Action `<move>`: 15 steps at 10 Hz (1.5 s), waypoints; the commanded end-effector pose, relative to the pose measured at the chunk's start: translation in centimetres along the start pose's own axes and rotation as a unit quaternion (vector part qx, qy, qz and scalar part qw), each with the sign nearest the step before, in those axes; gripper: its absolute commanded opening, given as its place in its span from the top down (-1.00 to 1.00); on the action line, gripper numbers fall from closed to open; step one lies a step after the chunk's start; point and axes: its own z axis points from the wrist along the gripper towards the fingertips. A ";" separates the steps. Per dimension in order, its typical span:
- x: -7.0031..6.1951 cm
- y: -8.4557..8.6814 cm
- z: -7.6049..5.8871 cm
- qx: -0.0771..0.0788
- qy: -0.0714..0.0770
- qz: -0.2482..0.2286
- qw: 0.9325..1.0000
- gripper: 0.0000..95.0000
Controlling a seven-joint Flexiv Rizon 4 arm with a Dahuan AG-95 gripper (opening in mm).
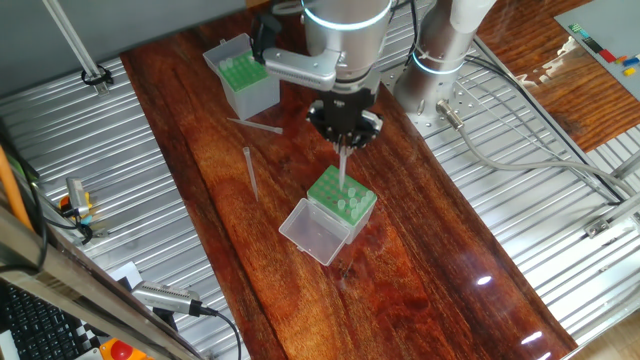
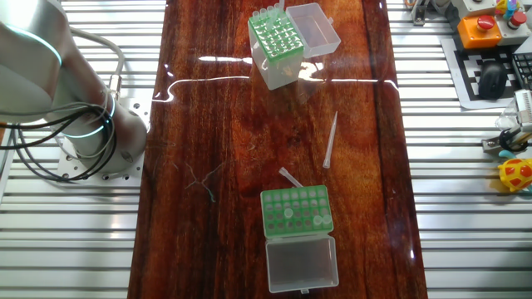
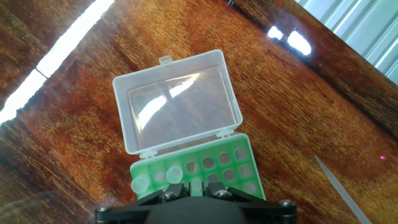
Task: Transfer all large pipette tips from one holder to another
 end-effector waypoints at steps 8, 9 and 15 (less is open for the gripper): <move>0.0 0.1 0.1 0.036 -0.007 0.075 0.997 1.00; 0.0 0.1 0.1 0.035 -0.007 0.061 0.998 1.00; 9.3 -11.7 -0.8 0.011 -0.021 -0.058 0.998 1.00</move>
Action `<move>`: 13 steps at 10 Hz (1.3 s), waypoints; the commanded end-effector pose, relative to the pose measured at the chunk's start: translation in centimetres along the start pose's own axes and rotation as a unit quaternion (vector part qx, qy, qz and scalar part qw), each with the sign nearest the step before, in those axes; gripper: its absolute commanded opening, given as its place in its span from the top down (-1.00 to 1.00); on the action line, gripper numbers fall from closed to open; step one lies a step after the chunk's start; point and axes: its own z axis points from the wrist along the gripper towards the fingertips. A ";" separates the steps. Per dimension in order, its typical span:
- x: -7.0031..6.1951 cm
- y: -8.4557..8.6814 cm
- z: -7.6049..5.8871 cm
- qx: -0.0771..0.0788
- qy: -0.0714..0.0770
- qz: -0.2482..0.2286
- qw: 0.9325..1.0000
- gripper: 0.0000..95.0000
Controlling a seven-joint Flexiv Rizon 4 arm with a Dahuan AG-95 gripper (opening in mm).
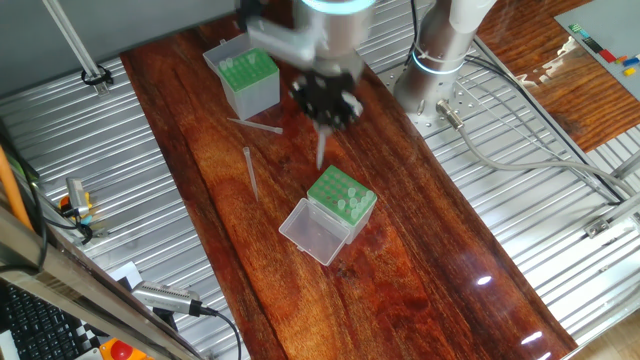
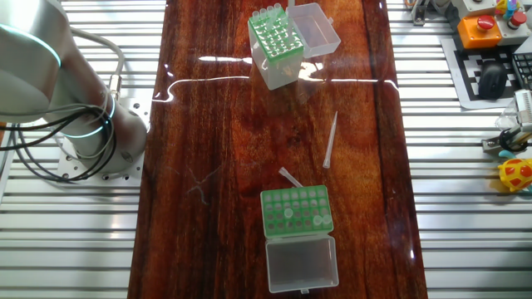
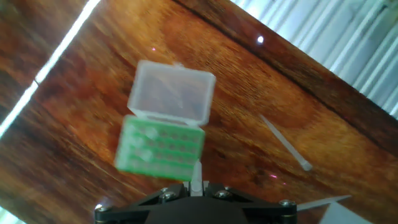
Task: Transfer all large pipette tips from one holder to another
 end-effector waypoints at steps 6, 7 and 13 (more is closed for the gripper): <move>2.9 -4.3 -0.2 -0.003 -0.001 0.060 0.998 1.00; 2.9 -4.3 -0.2 0.001 0.002 0.060 0.998 1.00; 13.4 -16.9 -0.6 0.000 0.023 -0.067 0.997 1.00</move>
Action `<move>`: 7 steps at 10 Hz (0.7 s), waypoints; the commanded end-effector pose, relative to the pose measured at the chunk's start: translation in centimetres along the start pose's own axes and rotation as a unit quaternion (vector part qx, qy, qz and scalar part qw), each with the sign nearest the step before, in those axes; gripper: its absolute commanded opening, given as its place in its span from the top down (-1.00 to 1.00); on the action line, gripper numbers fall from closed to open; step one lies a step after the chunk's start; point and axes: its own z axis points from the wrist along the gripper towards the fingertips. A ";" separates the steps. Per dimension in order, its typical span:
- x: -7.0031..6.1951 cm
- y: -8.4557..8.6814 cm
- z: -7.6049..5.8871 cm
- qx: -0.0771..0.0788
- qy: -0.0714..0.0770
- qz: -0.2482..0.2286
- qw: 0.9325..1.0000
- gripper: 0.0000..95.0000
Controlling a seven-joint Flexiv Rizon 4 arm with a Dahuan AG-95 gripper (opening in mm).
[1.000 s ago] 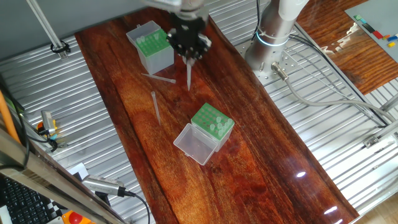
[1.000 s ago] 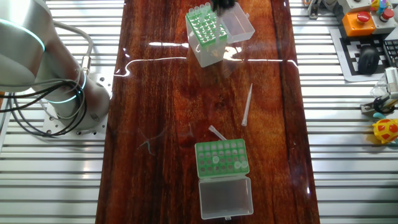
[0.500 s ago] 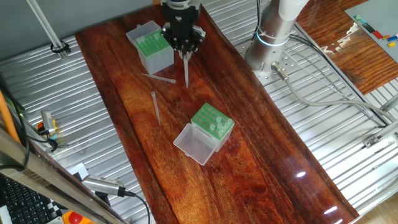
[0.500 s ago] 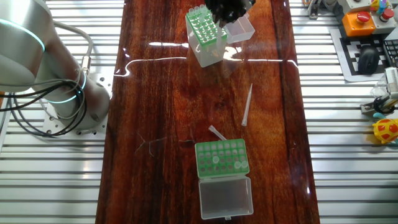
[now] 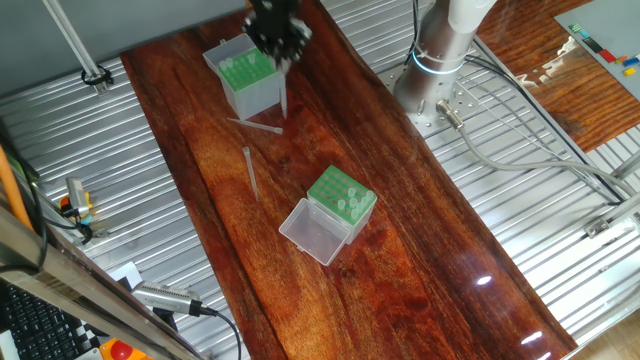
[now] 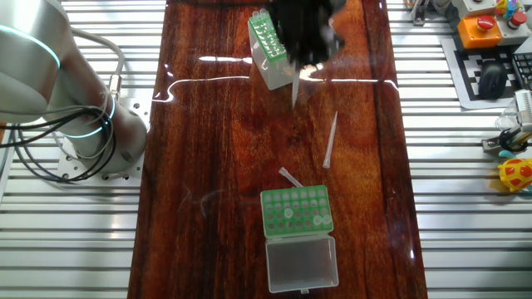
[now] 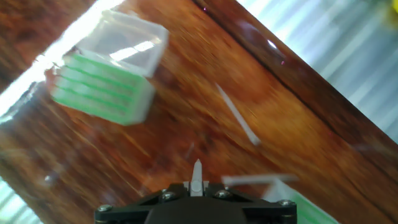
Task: Transfer all large pipette tips from one holder to another
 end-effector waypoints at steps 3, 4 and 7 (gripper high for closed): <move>4.8 -4.8 -0.5 0.010 0.019 -0.004 1.000 1.00; 4.8 -4.8 -0.5 0.010 0.016 0.032 0.999 1.00; 4.8 -4.8 -0.5 0.018 0.025 0.060 0.998 1.00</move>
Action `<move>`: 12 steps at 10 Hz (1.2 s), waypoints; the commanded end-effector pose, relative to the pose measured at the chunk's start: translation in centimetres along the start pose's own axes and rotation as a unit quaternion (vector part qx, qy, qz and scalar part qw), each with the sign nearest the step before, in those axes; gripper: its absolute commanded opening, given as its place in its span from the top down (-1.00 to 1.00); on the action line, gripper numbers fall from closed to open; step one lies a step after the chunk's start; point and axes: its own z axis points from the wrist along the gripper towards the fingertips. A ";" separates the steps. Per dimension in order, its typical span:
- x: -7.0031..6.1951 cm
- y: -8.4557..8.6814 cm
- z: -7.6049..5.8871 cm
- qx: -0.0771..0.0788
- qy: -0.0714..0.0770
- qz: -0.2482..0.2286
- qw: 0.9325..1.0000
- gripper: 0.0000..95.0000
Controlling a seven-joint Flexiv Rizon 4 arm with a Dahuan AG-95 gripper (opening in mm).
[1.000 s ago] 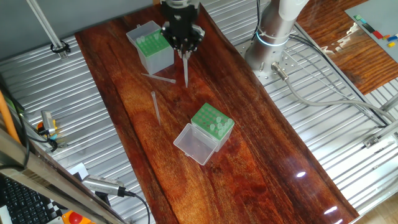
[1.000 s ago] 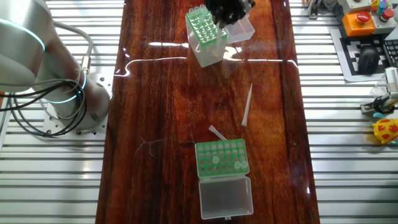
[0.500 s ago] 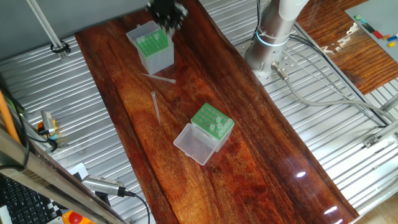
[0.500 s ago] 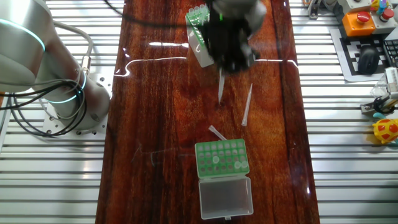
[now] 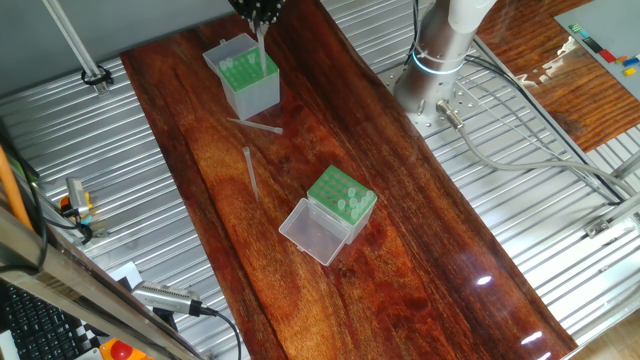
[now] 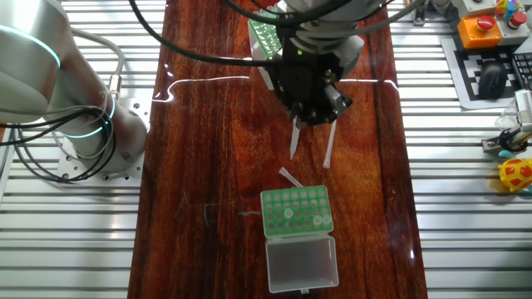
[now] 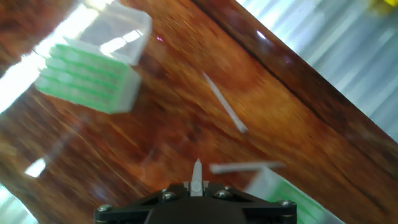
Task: Transfer all large pipette tips from one holder to another
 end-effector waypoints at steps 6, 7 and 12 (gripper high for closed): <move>6.4 -7.1 1.0 0.002 -0.009 -0.014 1.000 1.00; 6.3 -7.0 1.0 0.002 -0.009 -0.011 1.000 1.00; 6.3 -7.0 1.0 0.005 -0.008 0.028 1.000 1.00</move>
